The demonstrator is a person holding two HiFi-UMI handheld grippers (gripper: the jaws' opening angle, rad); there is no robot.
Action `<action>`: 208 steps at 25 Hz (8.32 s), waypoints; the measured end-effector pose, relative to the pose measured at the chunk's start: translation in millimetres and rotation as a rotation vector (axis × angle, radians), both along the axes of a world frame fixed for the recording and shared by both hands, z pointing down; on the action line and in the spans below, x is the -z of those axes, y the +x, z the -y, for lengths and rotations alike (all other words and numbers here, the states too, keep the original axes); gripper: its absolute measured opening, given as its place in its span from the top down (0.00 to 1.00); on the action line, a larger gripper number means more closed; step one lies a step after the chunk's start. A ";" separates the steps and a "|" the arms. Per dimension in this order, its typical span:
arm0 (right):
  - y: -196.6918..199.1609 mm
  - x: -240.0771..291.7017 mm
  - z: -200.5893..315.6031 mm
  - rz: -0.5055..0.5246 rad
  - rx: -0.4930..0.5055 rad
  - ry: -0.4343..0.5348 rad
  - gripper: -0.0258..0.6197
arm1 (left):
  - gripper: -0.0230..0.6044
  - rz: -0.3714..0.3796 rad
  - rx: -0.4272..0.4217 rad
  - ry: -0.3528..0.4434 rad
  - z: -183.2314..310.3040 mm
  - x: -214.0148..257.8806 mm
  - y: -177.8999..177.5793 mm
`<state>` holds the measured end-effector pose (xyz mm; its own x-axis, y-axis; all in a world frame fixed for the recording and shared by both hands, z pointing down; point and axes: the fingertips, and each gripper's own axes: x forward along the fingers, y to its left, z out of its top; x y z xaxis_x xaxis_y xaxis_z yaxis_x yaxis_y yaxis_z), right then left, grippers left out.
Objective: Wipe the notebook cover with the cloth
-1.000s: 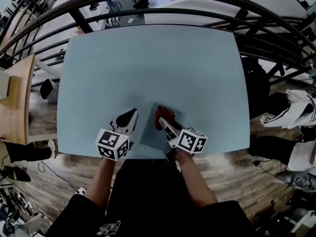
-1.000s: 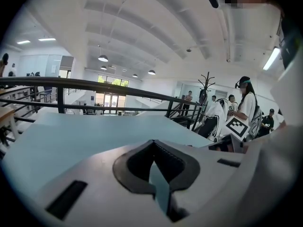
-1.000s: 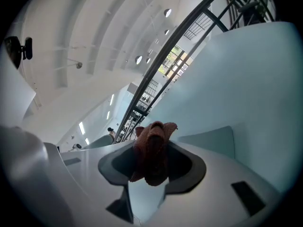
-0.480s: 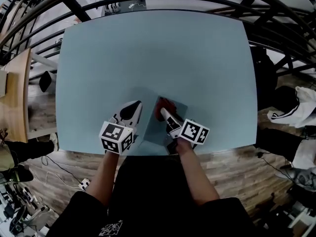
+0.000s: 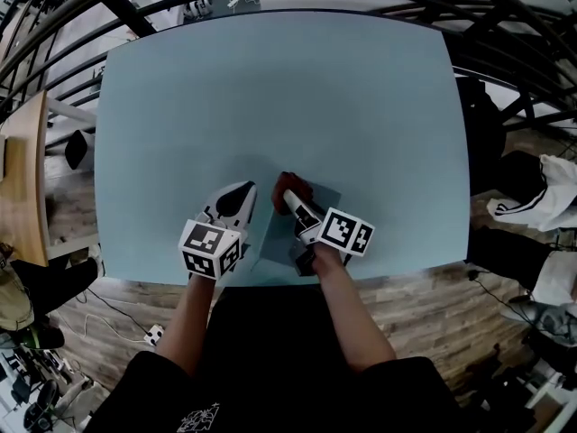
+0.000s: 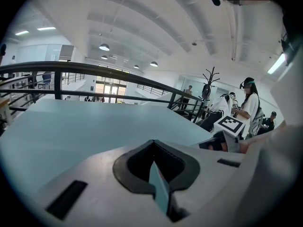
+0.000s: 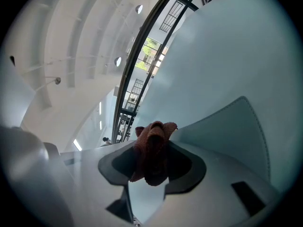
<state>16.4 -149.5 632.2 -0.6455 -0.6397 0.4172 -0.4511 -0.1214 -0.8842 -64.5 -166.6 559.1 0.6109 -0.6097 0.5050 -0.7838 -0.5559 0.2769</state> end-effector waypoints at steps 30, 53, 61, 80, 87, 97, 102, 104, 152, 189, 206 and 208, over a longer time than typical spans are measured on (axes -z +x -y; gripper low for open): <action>61.2 -22.8 -25.5 -0.072 -0.116 -0.101 0.73 | 0.95 -0.002 -0.079 -0.022 -9.9 -7.7 31.7; 121.8 -21.8 -51.2 -0.092 -0.234 -0.107 0.73 | 0.95 -0.001 -0.125 -0.006 -22.9 -1.5 55.8; 121.5 -13.2 -54.9 -0.069 -0.235 -0.087 0.73 | 0.95 -0.002 -0.112 0.003 -24.5 2.3 53.8; 29.2 -5.7 -40.5 0.003 -0.015 -0.062 0.73 | 0.95 0.031 -0.032 0.000 -16.3 4.6 23.4; -4.4 -5.4 -36.7 0.037 0.043 -0.077 0.73 | 0.95 0.038 0.002 -0.013 -13.8 4.1 8.8; -18.1 -18.6 -39.2 0.033 0.078 -0.104 0.73 | 0.95 0.053 0.033 -0.019 -19.0 -2.3 -3.4; -14.2 -20.5 -43.6 0.027 0.063 -0.115 0.73 | 0.95 0.050 0.031 -0.019 -24.0 -1.7 -5.7; -12.0 -21.6 -46.3 0.022 0.055 -0.115 0.73 | 0.95 0.047 0.024 -0.017 -25.7 -2.5 -4.8; 113.2 -19.1 -103.9 -0.055 -0.142 -0.139 0.73 | 0.95 0.000 -0.123 -0.028 -58.3 -8.7 63.2; -33.9 -10.9 -89.1 0.088 0.115 -0.118 0.73 | 0.95 0.038 0.055 -0.033 -69.2 -3.7 -16.7; -3.3 -19.9 -105.1 0.037 0.079 -0.142 0.73 | 0.95 0.034 0.024 -0.027 -76.1 -0.2 -5.9; 3.4 -20.6 -107.2 0.034 0.069 -0.142 0.73 | 0.95 0.029 0.012 -0.030 -78.6 -1.4 -0.5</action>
<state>19.7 -42.3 652.7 -0.7011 -0.5299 0.4772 -0.4326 -0.2159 -0.8754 -65.0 -88.0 560.6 0.5887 -0.6009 0.5407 -0.7981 -0.5382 0.2709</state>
